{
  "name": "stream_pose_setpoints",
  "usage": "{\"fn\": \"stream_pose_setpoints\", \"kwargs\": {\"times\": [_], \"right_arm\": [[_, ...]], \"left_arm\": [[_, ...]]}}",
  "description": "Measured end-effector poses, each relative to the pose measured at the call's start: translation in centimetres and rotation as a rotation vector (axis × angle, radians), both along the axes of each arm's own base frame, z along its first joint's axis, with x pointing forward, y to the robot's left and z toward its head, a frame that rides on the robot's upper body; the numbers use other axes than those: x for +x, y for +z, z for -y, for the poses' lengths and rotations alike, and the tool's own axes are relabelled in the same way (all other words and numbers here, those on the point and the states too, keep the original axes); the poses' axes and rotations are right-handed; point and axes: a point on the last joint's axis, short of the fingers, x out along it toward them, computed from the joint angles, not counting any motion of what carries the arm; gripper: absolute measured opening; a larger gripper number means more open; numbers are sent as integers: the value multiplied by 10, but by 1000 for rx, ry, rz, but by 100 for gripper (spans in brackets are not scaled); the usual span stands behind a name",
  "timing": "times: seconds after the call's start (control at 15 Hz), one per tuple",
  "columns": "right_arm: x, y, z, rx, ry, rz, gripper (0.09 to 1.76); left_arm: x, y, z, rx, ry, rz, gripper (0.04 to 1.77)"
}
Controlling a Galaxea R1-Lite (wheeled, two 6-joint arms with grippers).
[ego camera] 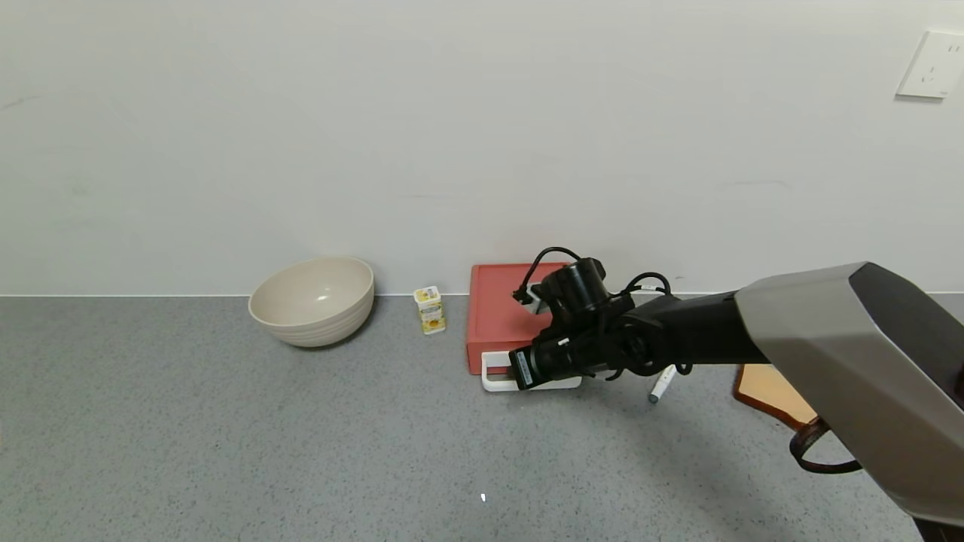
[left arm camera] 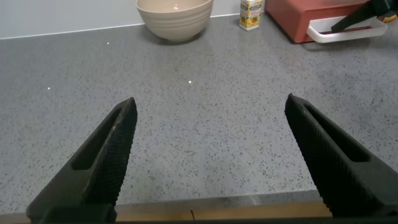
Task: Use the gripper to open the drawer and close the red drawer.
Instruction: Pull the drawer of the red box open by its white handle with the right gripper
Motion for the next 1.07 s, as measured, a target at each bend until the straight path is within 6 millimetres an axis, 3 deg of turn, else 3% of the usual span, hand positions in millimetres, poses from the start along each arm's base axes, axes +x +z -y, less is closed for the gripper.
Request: {"fn": "stream_pose_setpoints", "kwargs": {"times": [0.73,1.07], "right_arm": [[-12,0,-3,-83,17,-124,11],[-27,3,-4,-125,37,-176,11]], "left_arm": [[0,0,0,-1,0,0,172],[0,0,0,1,-1,-1,172]]}}
